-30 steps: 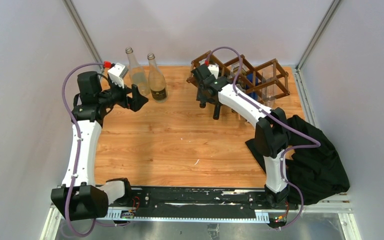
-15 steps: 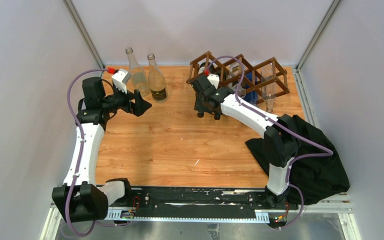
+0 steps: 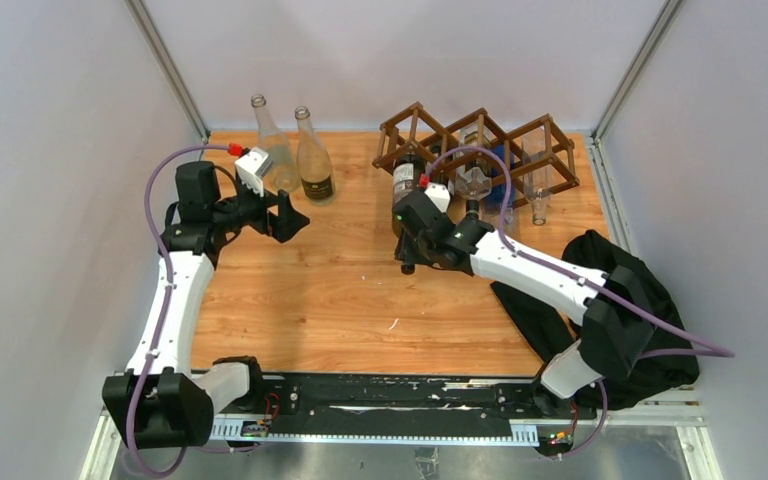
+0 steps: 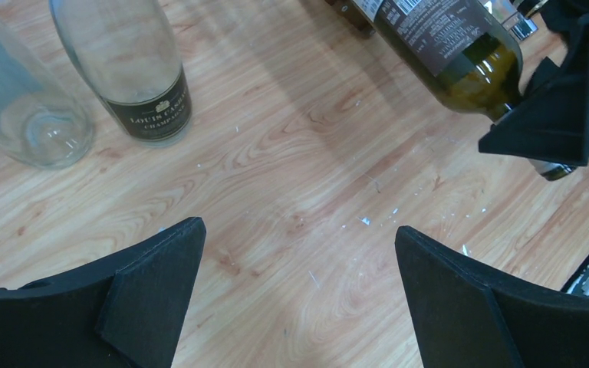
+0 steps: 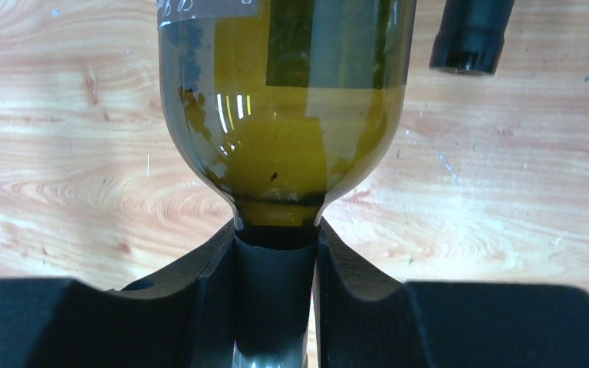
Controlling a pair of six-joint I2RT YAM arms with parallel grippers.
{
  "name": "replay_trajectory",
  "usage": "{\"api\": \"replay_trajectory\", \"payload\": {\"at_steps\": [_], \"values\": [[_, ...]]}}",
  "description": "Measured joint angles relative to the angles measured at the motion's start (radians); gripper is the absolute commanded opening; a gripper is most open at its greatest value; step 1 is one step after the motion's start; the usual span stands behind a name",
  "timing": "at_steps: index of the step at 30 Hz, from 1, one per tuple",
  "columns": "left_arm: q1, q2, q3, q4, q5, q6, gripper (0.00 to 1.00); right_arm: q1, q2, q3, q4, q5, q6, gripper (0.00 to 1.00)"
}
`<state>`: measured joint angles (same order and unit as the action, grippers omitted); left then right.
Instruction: Take the wine bottle off the wine rack
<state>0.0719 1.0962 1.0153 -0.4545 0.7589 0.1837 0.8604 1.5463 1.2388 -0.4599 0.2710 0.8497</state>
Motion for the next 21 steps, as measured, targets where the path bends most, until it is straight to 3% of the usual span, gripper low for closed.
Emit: {"api": "replay_trajectory", "payload": {"at_steps": [7,21], "values": [[-0.024,-0.03,-0.022,-0.005,-0.004,0.045,1.0,0.036,-0.092,-0.058,-0.01,-0.001,0.015,0.0],[-0.089,-0.12,-0.049,-0.108,0.0,0.284,1.0,0.068,-0.244,-0.091,-0.06,-0.019,0.014,0.0]]}}
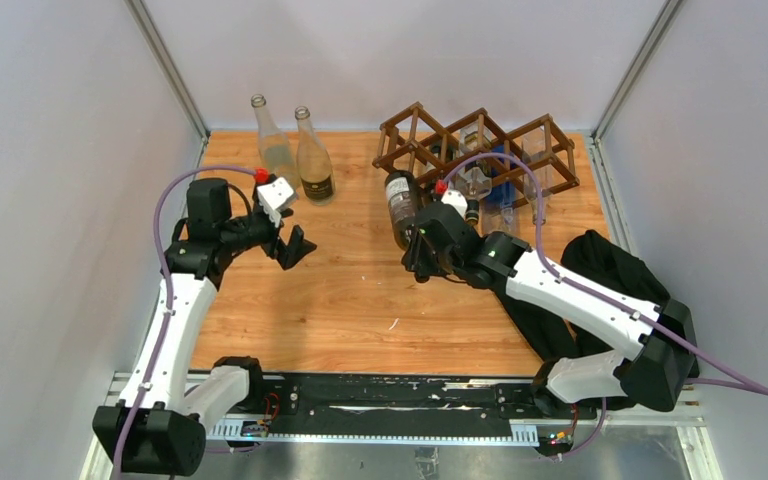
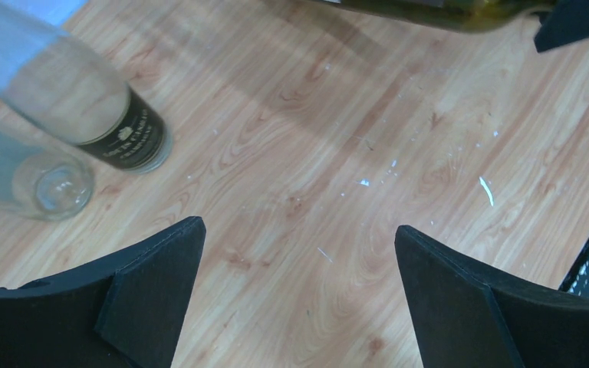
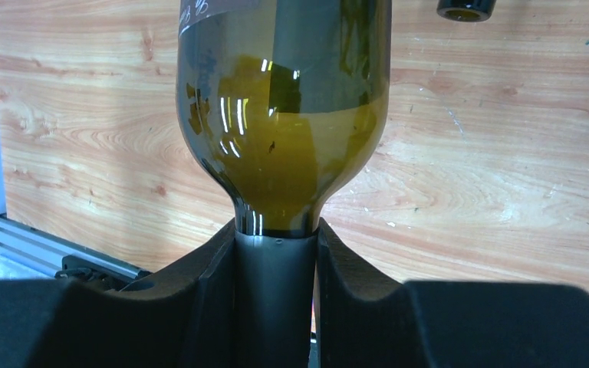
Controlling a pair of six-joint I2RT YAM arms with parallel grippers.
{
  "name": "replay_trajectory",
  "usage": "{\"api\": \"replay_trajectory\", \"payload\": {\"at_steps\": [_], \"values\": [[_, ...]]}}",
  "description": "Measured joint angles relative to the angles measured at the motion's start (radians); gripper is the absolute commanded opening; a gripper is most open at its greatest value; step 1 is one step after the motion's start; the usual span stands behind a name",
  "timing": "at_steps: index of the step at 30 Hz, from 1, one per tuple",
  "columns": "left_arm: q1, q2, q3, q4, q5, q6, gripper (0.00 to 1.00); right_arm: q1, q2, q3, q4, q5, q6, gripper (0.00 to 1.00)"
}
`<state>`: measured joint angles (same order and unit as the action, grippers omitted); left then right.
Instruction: Take the wine bottle off the wine rack
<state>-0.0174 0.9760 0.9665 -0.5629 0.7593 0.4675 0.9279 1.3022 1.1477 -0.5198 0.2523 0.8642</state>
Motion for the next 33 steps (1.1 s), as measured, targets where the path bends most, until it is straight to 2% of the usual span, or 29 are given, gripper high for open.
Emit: {"api": "replay_trajectory", "payload": {"at_steps": [15,25,33], "values": [[-0.172,-0.101,-0.055,-0.124,-0.062,0.324,1.0,0.021,0.006,0.031,-0.098,-0.219,-0.109,0.0],[-0.217,-0.196,-0.129,-0.134,-0.098,0.593,1.0,0.092,0.18,0.237,-0.157,-0.481,-0.239,0.0],[-0.236,-0.295,-0.264,-0.14,-0.097,0.748,1.0,0.1,0.243,0.337,-0.205,-0.599,-0.313,0.0]]}}
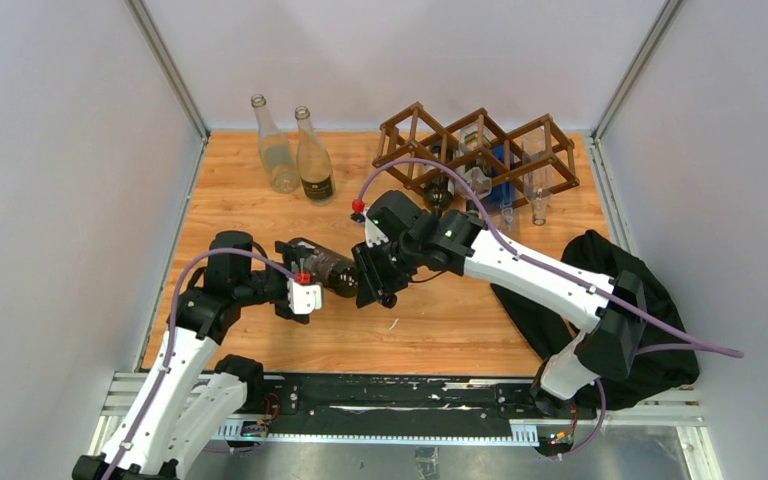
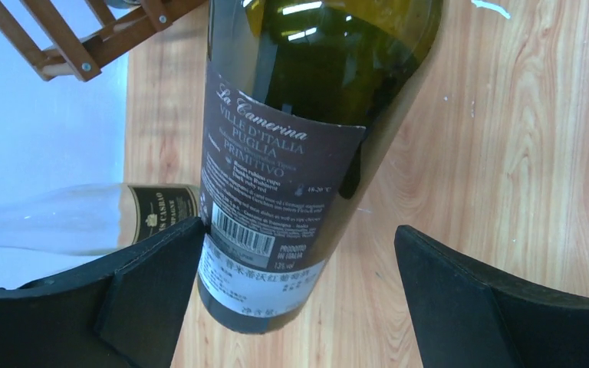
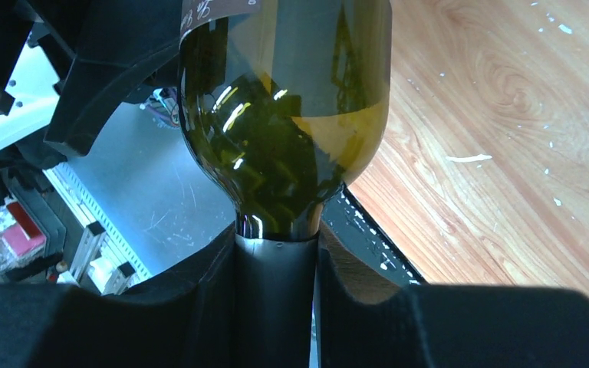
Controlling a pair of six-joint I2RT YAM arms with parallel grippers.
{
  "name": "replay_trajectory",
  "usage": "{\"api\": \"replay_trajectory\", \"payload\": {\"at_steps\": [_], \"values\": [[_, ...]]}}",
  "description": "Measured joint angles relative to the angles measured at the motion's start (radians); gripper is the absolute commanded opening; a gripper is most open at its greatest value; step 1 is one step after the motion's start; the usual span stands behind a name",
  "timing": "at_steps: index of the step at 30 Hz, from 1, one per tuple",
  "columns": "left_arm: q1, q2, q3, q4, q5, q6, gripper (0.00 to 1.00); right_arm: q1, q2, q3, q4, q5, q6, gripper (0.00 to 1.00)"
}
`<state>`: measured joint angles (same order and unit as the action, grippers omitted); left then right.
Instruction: Take the wine bottle off the wine rack
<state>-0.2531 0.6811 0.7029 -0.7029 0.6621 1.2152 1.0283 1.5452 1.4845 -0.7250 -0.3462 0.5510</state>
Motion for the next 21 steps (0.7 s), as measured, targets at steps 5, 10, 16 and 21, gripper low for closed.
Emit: {"api": "replay_trajectory", "payload": {"at_steps": [5,10,16,21], "values": [[-0.014,0.008,-0.009,-0.002,-0.008,0.04,1.0,0.005,0.032,0.032,-0.018,-0.048,-0.029,0.0],[-0.022,0.05,-0.009,-0.007,-0.024,0.069,0.99,0.033,0.071,0.076,-0.027,-0.08,-0.054,0.0],[-0.033,0.07,-0.009,-0.019,-0.038,0.11,0.56,0.039,0.097,0.12,-0.042,-0.082,-0.074,0.23],[-0.037,0.053,-0.019,0.007,-0.039,0.088,0.03,0.039,0.095,0.144,-0.055,-0.067,-0.09,0.85]]}}
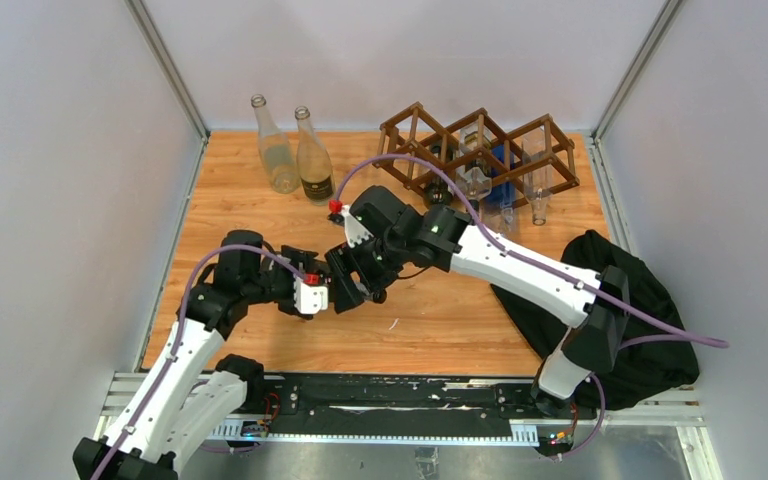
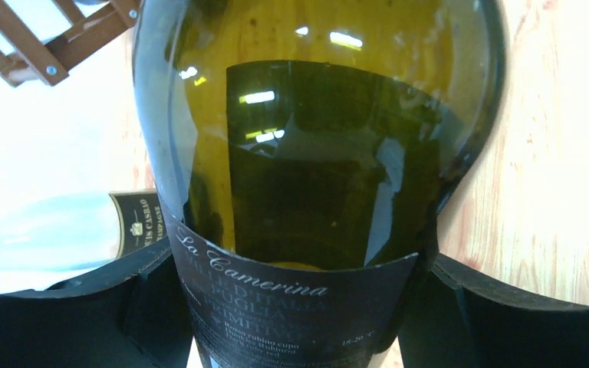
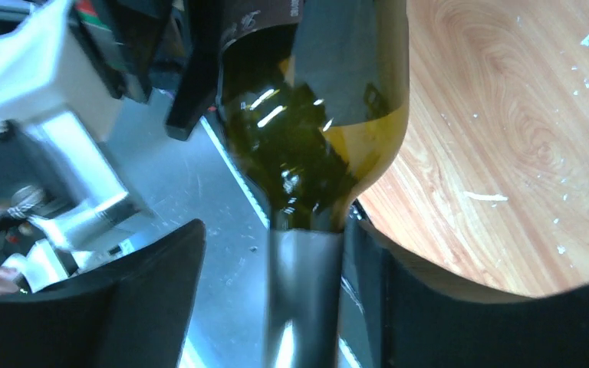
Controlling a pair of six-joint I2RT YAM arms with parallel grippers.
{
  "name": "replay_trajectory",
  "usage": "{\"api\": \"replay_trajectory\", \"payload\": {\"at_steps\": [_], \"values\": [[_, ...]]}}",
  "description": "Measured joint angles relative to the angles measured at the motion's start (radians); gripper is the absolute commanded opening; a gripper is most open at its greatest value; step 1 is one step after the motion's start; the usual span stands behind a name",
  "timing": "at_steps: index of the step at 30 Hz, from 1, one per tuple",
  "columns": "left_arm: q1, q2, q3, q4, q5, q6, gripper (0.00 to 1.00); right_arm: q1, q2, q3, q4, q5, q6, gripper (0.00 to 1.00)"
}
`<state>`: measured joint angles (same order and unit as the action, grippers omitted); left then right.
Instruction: Take the wine bottle off the wine rack
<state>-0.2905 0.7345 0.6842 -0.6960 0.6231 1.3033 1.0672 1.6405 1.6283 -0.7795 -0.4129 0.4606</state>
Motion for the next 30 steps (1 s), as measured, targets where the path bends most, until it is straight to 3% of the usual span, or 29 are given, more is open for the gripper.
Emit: {"api": "replay_trajectory", "payload": {"at_steps": [2,7,17,21,30], "values": [[0.0,-0.023,-0.037,0.061,-0.007,-0.071,0.0,-0.002,-0.013,0.007,0.012,0.02,-0.007,0.92],[0.0,-0.045,-0.085,0.208,-0.037,-0.326,0.0,-0.031,-0.113,-0.013,0.048,0.106,-0.005,0.98],[0.017,0.114,0.097,0.406,-0.116,-1.038,0.0,-0.075,-0.508,-0.287,0.306,0.319,0.008,1.0],[0.046,0.155,0.146,0.476,-0.081,-1.362,0.0,-0.075,-0.532,-0.395,0.417,0.328,0.008,1.0],[0.053,0.163,0.155,0.613,0.04,-1.772,0.0,-0.074,-0.51,-0.644,0.782,0.286,0.025,1.0]]}}
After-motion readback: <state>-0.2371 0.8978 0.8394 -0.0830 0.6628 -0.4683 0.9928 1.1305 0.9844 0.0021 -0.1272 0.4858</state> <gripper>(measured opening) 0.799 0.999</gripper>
